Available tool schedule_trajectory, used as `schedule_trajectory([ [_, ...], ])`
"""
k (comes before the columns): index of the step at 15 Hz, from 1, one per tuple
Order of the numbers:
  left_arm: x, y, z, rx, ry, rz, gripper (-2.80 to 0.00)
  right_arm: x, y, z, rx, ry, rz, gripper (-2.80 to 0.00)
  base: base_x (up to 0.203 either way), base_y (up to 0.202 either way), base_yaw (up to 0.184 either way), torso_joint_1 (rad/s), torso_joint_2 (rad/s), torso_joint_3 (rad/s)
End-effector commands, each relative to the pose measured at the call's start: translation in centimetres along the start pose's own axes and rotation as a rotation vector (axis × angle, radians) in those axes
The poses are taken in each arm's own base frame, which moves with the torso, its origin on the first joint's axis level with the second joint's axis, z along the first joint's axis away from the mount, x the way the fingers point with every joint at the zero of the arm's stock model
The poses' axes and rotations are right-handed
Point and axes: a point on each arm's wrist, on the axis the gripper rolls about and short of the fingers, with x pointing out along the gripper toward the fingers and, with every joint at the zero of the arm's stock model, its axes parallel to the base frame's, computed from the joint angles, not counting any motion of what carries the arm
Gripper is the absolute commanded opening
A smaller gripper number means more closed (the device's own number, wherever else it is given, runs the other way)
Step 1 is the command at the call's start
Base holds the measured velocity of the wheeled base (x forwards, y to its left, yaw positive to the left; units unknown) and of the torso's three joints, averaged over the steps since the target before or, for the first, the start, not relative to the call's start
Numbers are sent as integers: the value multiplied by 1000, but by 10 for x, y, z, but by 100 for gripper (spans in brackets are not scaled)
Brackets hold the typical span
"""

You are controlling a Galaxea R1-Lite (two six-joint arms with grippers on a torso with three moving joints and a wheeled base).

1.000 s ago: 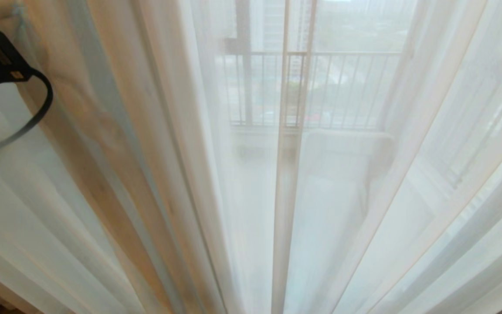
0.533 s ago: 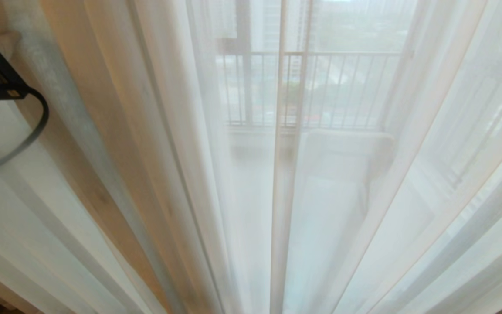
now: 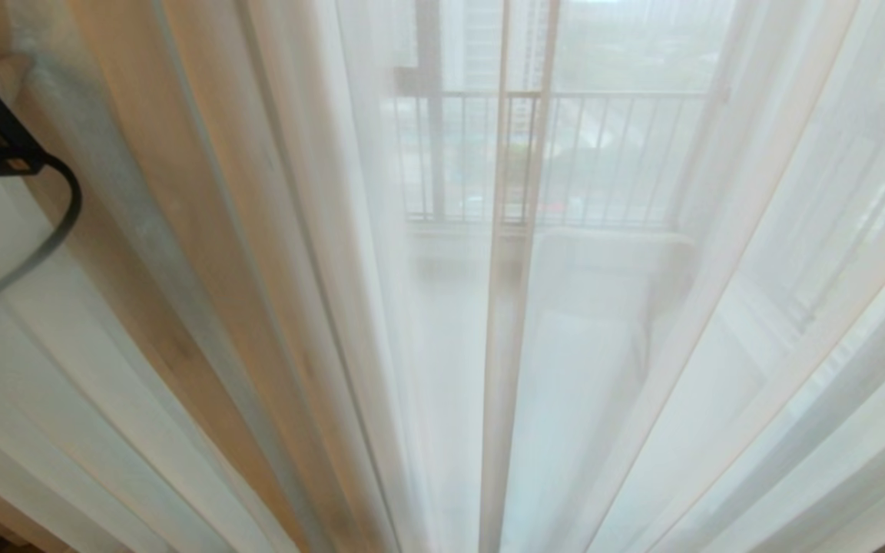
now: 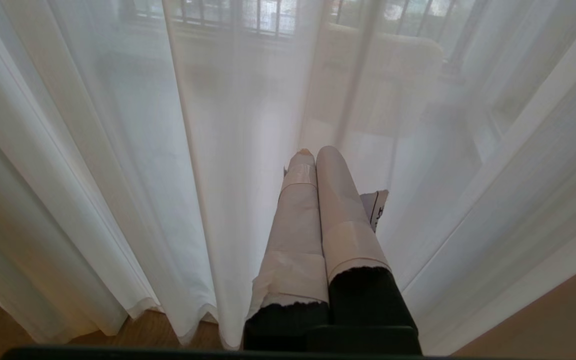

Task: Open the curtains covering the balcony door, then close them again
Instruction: Pull the inner curtains open on both sides

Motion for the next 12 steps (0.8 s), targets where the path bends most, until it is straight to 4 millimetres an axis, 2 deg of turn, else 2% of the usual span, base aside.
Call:
schedule_trajectory([
  [1,-1,1,3,-1,-14,6,-280,0,0,0,-1,0,0,-280,0,0,0,0,0,0],
  [12,-8,2,11,-4,-34,-2,-280,0,0,0,-1,0,0,-280,0,0,0,0,0,0],
])
